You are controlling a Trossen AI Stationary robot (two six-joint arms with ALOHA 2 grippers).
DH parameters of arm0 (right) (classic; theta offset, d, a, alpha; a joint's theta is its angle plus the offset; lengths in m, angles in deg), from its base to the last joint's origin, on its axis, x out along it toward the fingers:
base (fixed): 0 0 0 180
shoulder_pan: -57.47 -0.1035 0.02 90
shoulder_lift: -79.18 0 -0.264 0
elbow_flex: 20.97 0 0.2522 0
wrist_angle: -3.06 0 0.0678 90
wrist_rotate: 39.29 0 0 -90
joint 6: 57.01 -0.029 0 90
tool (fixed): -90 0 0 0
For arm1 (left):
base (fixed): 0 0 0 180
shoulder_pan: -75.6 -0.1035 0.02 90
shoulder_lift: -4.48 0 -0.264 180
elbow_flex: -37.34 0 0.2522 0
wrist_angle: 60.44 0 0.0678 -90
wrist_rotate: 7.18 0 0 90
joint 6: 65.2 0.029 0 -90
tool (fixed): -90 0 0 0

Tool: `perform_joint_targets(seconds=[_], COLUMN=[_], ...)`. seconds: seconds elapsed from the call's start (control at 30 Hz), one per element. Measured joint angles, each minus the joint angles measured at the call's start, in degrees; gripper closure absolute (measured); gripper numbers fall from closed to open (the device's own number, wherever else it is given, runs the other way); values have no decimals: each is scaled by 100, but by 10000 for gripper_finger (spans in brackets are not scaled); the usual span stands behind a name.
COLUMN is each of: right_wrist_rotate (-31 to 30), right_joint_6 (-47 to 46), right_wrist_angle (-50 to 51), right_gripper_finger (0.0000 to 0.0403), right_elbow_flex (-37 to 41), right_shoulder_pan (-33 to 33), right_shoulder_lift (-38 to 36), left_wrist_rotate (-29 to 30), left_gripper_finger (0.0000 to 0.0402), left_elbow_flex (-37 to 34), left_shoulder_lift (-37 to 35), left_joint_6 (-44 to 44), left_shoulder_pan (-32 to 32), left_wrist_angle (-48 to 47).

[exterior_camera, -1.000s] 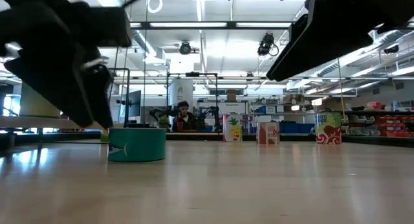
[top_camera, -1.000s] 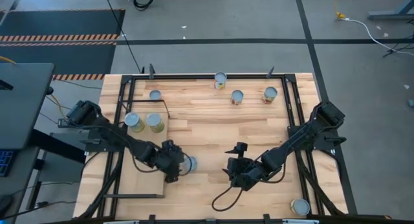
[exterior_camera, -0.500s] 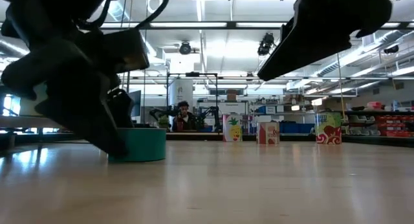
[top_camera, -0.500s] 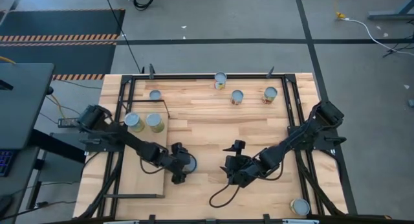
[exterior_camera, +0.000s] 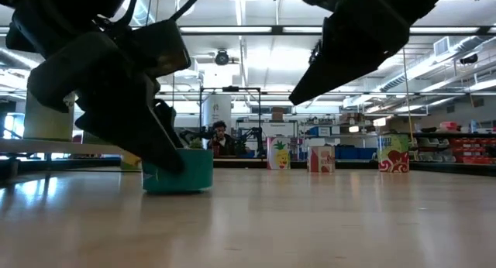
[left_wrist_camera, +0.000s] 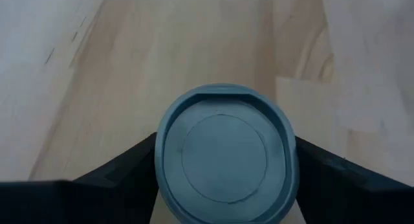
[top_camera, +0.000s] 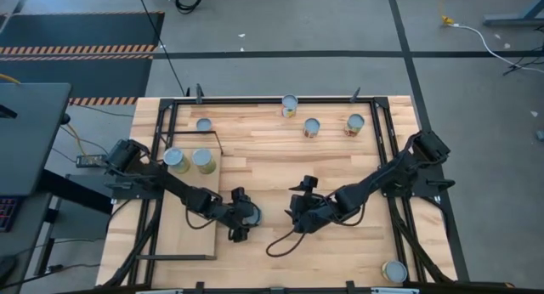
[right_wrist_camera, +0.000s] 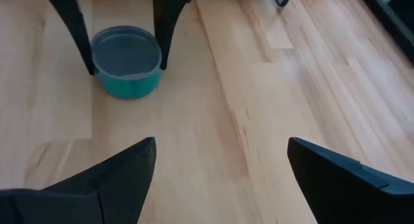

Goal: Pick and place cans onto a shelf
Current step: Put the canned tuna on the shelf

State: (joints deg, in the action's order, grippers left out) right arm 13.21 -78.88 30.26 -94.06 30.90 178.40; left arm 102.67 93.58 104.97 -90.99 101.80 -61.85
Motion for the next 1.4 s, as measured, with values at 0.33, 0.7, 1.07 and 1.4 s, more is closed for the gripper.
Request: perform_joint_targets(seconds=[0.33,0.7,1.07,1.4], right_wrist_rotate=[239,154,502,551], right_joint_6=[0,48,14,-46], right_wrist_angle=[-181,-429,-408,-315], right_gripper_finger=[46,46,46,46], right_elbow_flex=[-2,-2,-2,-2], right_shoulder_pan=[177,379,520,383], right_shoulder_lift=[4,4,4,4], left_wrist_rotate=[-38,296,-57,65], left_gripper_finger=[117,117,117,117], left_elbow_flex=[140,125,79,-48], left_shoulder_lift=[-1524,-3491,-3376,-3253], left_joint_6=[-383,-4408,-8202,-9048], left_shoulder_pan=[234,888,1769,2067], left_wrist_angle=[-2084,-6557,-8695,-8733])
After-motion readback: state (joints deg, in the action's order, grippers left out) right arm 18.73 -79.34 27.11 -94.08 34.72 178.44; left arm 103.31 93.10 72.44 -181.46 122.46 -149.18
